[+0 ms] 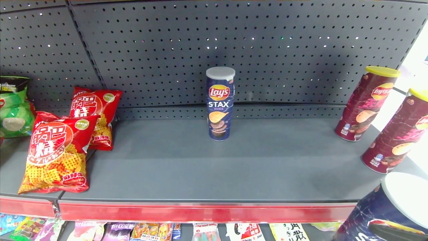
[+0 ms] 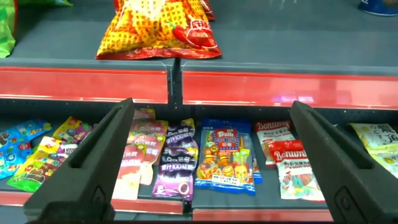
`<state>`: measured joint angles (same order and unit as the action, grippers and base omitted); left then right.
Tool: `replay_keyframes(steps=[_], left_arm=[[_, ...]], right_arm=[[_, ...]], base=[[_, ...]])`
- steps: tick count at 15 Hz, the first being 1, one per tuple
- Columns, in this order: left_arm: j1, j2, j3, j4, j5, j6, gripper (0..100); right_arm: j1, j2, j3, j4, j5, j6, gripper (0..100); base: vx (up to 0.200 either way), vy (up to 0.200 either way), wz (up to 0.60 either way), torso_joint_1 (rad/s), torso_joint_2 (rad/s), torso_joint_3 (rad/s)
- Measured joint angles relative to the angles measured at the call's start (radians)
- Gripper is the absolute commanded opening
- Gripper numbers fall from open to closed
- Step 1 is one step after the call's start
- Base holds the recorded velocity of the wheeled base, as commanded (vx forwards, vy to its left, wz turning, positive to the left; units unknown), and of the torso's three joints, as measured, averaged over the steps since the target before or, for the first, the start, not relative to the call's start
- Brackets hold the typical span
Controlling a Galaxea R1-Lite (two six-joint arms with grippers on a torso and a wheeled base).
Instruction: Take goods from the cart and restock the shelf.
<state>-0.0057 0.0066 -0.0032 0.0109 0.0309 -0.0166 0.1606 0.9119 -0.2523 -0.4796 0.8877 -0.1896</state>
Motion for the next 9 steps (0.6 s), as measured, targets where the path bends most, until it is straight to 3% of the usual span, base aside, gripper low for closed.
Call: replay_keyframes(steps=[9], left_arm=[[0.000,0.000,0.000,0.000,0.001,0.000,100]], right_arm=[[0.000,-0.006,0.005,0.000,-0.001,0.000,0]], base=[[0.000,0.000,0.00,0.000,0.00,0.000]])
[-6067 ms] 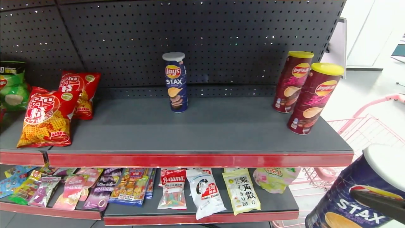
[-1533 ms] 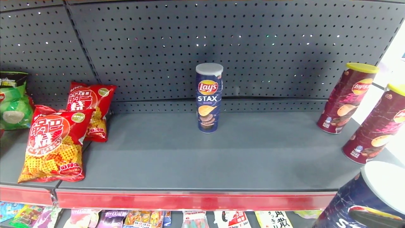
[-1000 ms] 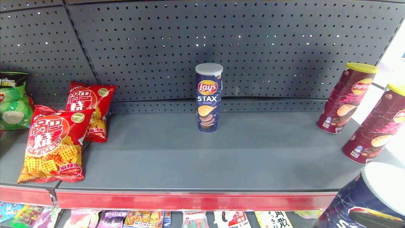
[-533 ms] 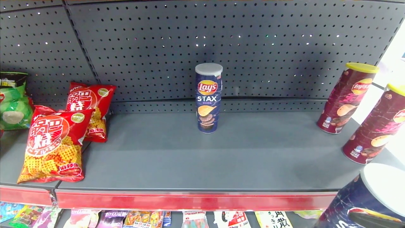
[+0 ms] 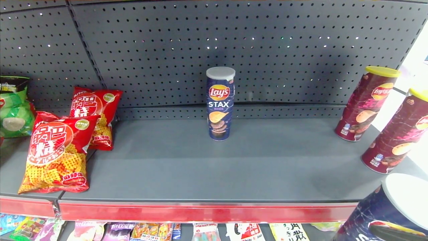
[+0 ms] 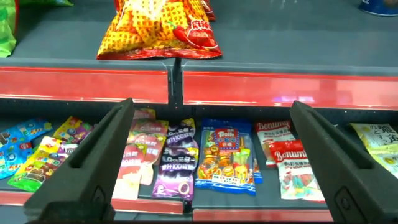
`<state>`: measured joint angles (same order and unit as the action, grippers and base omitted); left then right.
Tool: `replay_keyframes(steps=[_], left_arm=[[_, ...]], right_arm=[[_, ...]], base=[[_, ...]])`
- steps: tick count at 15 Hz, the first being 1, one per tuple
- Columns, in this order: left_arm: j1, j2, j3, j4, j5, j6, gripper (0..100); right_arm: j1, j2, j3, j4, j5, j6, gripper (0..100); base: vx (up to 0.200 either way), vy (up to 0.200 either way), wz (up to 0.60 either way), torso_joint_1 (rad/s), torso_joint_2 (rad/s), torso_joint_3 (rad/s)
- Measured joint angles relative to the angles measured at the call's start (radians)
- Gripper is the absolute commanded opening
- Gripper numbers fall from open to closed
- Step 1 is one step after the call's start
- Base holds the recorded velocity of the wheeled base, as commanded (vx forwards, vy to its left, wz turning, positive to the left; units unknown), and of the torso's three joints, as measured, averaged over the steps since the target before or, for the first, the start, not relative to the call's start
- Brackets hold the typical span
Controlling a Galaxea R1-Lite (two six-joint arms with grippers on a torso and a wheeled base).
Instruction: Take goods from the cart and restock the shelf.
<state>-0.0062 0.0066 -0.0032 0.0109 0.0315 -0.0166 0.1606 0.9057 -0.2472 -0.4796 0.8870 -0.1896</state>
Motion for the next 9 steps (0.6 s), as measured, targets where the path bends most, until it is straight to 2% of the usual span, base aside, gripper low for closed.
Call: replay_keyframes(steps=[4,6,7,9], left_arm=[[0.000,0.000,0.000,-0.001,-0.001,0.020,100],[0.000,0.000,0.000,-0.017,-0.005,0.064,100],[-0.001,0.002,-0.016,-0.032,-0.011,0.075,100],[-0.013,0.040,-0.093,-0.069,-0.039,0.070,100]], right_arm=[[-0.002,-0.008,0.000,0.000,0.000,0.004,0],[-0.002,-0.016,-0.008,0.000,0.001,0.026,0],[-0.002,-0.021,-0.013,0.000,0.001,0.040,0],[-0.001,-0.028,-0.015,0.000,0.002,0.060,0]], base=[[0.000,0.000,0.00,0.000,0.00,0.000],[0.000,0.000,0.00,0.000,0.00,0.000],[0.000,0.000,0.00,0.000,0.00,0.000],[0.000,0.000,0.00,0.000,0.00,0.000]])
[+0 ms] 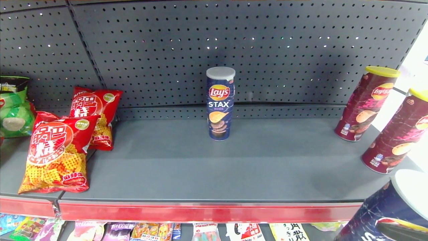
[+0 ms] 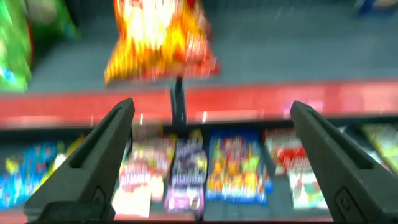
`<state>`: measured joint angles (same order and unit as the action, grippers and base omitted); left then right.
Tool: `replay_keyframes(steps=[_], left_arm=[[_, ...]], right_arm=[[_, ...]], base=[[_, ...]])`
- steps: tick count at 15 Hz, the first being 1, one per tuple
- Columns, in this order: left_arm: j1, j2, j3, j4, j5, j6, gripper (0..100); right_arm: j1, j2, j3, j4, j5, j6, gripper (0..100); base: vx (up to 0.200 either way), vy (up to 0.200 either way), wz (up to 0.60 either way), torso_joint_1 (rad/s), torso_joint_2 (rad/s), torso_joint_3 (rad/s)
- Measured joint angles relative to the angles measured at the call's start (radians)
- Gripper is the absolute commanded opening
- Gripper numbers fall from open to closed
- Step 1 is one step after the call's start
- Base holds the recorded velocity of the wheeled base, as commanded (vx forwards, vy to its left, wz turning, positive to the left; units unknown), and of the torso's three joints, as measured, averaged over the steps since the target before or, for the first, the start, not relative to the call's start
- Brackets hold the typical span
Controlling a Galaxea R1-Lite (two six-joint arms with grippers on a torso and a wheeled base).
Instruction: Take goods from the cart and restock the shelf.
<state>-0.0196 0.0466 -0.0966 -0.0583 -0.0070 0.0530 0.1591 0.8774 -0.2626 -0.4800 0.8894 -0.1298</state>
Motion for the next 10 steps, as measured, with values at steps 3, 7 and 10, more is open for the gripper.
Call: replay_keyframes(steps=[3,7,10], left_arm=[[-0.074,0.190,-0.189,-0.046,-0.029,-0.054,100],[-0.179,0.503,-0.356,-0.120,-0.100,-0.124,100],[-0.174,0.698,-0.385,-0.157,-0.421,-0.169,100]], right_arm=[[0.000,-0.003,0.003,0.000,0.000,0.005,0],[0.001,0.001,-0.014,-0.003,0.000,0.038,0],[-0.001,0.000,-0.022,-0.005,0.000,0.064,0]], base=[[0.000,0.000,0.00,0.000,0.00,0.000],[0.000,0.000,0.00,0.000,0.00,0.000],[0.000,0.000,0.00,0.000,0.00,0.000]])
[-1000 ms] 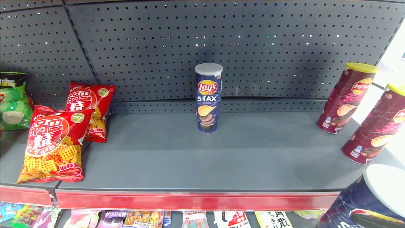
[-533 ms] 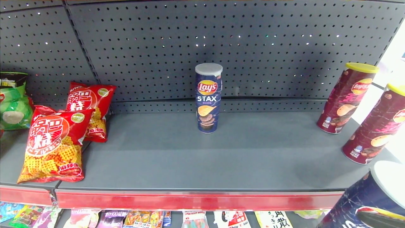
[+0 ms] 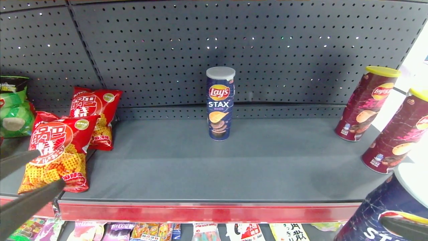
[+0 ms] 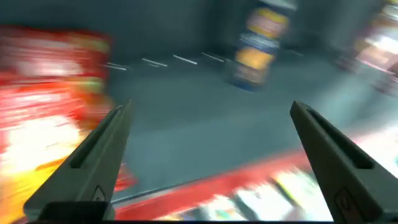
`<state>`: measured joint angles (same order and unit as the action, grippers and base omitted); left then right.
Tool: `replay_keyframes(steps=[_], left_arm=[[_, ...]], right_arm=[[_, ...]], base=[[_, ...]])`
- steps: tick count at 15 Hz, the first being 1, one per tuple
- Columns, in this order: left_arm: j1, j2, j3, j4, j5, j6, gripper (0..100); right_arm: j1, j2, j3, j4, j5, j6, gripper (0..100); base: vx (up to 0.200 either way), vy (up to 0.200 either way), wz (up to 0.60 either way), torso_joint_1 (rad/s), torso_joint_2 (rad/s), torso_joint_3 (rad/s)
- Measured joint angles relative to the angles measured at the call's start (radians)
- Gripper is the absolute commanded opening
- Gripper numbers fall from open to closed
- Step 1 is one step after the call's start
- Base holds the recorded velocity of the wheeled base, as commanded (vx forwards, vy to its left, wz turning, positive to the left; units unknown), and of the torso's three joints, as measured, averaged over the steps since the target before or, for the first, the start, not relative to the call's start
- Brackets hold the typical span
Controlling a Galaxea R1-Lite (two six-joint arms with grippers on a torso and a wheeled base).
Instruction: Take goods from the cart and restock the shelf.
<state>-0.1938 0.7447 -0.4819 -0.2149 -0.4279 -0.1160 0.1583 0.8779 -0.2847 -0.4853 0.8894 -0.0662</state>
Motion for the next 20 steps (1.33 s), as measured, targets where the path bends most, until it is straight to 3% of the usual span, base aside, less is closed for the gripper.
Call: replay_keyframes(steps=[2,3,5,6,7,9,11,12,17,20], left_arm=[[0.087,0.094,0.002,-0.011,-0.217,0.015,100],[0.148,0.145,0.010,-0.025,-0.293,0.063,100],[0.245,0.272,0.020,-0.103,-0.427,0.217,100],[0.281,0.363,0.024,-0.188,-0.491,0.296,100],[0.302,0.454,0.028,-0.317,-0.540,0.340,100],[0.303,0.647,0.044,-0.611,-0.606,0.385,100],[0.280,0.826,0.065,-0.850,-0.641,0.400,100],[0.259,0.895,0.069,-0.903,-0.651,0.398,100],[0.141,1.093,-0.012,-0.938,-0.656,0.381,100],[0.118,1.151,-0.101,-0.939,-0.642,0.366,100]], right_arm=[[-0.001,-0.003,-0.003,-0.001,-0.001,0.007,0],[-0.002,-0.004,-0.004,-0.001,-0.001,0.008,0],[-0.003,-0.005,-0.005,-0.001,-0.004,0.007,0],[-0.003,-0.004,-0.005,-0.001,-0.007,0.007,0],[-0.004,-0.004,-0.005,0.000,-0.021,0.007,0],[-0.004,-0.003,-0.006,0.000,-0.039,0.016,0],[-0.005,0.000,-0.006,0.000,-0.045,0.017,0],[-0.006,0.002,-0.006,0.002,-0.056,0.017,0],[-0.007,0.006,0.006,0.006,-0.067,0.017,0],[-0.008,0.007,0.009,0.006,-0.086,0.017,0]], base=[[0.000,0.000,0.00,0.000,0.00,0.000],[0.000,0.000,0.00,0.000,0.00,0.000],[0.000,0.000,0.00,0.000,0.00,0.000],[0.000,0.000,0.00,0.000,0.00,0.000],[0.000,0.000,0.00,0.000,0.00,0.000],[0.000,0.000,0.00,0.000,0.00,0.000],[0.000,0.000,0.00,0.000,0.00,0.000],[0.000,0.000,0.00,0.000,0.00,0.000],[0.000,0.000,0.00,0.000,0.00,0.000],[0.000,0.000,0.00,0.000,0.00,0.000]])
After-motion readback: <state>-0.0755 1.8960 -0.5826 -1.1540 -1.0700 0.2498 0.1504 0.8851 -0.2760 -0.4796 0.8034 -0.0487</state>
